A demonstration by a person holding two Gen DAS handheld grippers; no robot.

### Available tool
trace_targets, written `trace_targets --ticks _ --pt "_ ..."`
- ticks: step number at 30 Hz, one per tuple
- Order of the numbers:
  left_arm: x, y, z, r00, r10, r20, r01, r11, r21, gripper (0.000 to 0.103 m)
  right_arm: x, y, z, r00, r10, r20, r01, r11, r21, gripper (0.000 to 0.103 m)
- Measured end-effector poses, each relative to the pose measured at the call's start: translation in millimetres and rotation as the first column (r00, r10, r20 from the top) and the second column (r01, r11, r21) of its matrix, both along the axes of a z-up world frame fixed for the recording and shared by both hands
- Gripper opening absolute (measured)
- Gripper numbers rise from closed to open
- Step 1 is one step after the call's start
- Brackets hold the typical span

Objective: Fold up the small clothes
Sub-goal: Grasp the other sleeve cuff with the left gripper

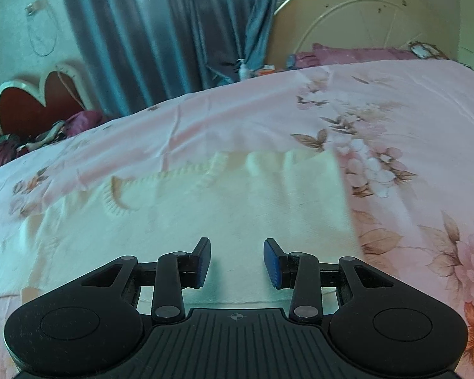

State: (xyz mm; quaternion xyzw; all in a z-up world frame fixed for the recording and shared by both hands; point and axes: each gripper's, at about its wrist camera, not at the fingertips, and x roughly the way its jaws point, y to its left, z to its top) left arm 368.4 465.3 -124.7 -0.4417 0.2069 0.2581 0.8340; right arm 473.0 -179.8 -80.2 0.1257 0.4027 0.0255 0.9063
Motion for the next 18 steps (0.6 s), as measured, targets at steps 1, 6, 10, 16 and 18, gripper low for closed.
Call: trace_targets --ticks 1,6,10,16,18 --pt "0 3 -2 1.0 0.0 -0.013 0.0 1.0 0.002 0.005 0 -1 0 1.0 -0.001 -0.001 0.001 1.0 -0.002 0.038" --pt "-2 -1 11 1.0 -0.022 -0.001 0.022 0.999 0.031 0.004 -2 0 0 1.0 0.005 0.001 -0.005 1.0 0.007 0.038" --pt "8 -28 33 0.993 -0.114 0.026 0.111 0.989 0.096 0.004 -5 -4 -2 1.0 0.005 0.003 -0.005 1.0 0.019 0.038" --pt "38 -88 55 0.966 -0.256 0.038 0.246 0.955 0.167 0.004 -13 -16 1 1.0 -0.013 0.013 0.012 0.999 0.039 0.038" --pt "50 -111 57 0.951 -0.307 0.033 0.297 0.938 0.177 0.004 -16 -22 4 1.0 -0.019 0.019 0.018 0.999 0.045 0.038"
